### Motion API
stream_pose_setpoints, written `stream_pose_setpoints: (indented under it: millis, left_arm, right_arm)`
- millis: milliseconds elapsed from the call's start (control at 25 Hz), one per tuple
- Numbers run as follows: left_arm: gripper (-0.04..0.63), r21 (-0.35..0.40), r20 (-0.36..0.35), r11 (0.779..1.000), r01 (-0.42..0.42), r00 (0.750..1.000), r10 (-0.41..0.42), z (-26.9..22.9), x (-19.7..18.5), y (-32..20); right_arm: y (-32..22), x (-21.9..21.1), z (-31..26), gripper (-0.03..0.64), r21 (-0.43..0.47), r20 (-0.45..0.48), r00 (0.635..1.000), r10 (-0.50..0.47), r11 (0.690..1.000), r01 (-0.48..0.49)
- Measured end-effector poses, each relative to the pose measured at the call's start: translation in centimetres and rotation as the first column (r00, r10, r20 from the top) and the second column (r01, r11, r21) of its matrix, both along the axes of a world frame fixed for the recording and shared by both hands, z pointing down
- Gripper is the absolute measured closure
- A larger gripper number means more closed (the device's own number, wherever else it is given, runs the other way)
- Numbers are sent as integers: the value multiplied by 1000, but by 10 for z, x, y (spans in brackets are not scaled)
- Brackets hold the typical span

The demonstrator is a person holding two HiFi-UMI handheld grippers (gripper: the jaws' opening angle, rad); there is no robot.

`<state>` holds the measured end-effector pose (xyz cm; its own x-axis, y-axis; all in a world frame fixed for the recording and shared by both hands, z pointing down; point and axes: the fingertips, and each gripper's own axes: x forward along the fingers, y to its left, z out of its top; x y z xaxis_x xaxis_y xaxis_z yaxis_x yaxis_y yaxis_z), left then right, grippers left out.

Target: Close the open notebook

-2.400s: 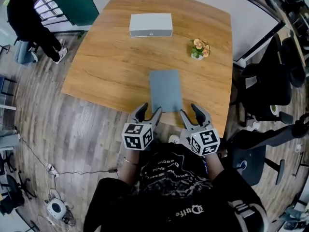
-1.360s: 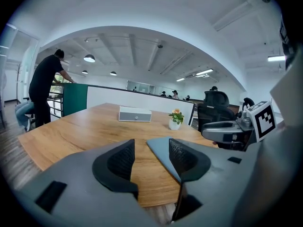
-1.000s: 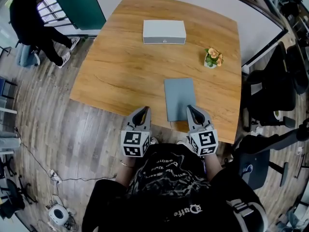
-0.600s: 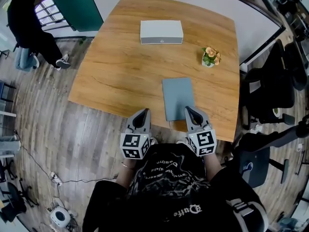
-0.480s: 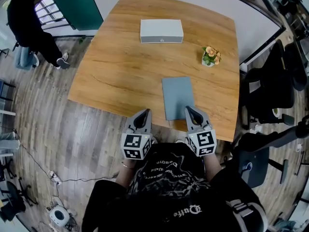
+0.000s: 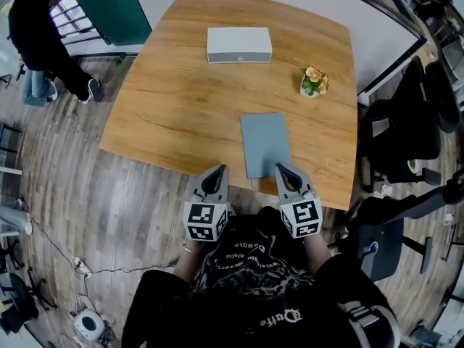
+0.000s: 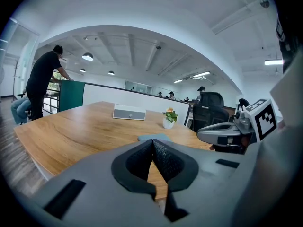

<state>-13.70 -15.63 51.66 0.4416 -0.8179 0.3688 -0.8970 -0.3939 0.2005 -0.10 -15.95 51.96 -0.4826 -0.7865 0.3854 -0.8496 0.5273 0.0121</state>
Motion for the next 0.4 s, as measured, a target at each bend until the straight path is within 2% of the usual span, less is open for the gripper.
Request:
stream_pose_setpoints:
  millis: [400]
  left_arm:
    - [574,-7,23,1000,23,999,-22,2,-8,5]
  right_arm:
    - [8,-6,-1,612,8,-20,1000,-19,1000,20]
